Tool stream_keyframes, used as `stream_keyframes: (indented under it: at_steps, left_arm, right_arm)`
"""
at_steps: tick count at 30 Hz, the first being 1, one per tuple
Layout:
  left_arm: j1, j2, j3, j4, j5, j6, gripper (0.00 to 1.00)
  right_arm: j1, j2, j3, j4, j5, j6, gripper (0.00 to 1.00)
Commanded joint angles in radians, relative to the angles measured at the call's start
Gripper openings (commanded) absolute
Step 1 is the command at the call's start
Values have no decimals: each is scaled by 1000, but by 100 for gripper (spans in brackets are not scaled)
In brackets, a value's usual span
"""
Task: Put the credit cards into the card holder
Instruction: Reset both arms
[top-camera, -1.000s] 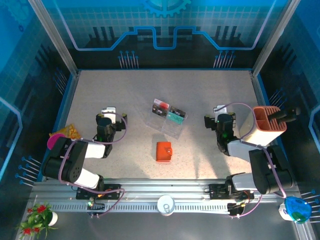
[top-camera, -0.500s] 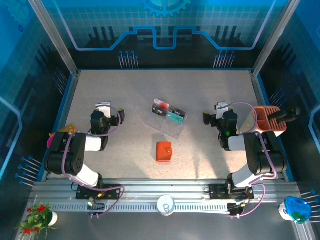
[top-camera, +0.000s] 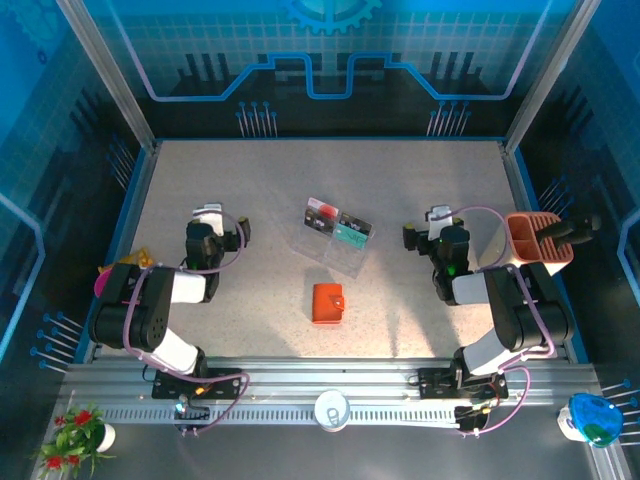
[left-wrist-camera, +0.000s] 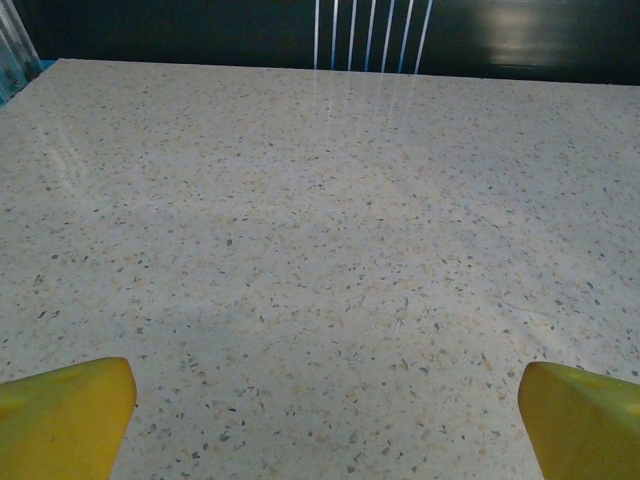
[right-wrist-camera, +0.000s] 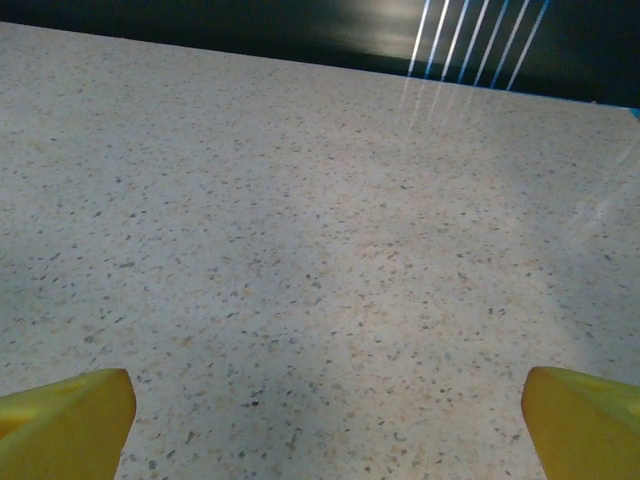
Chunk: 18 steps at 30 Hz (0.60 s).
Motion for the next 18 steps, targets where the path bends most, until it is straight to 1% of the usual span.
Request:
stream_keyframes:
  at_steps: [1,18]
  left_arm:
    - [-5,7,-17,35,-43,-6,99]
    - [-5,5,-17,36,-42,-6,99]
  right_arm:
    - [6,1,-6,55,44,-13,100]
    - [3,0,-5,50,38,-11,100]
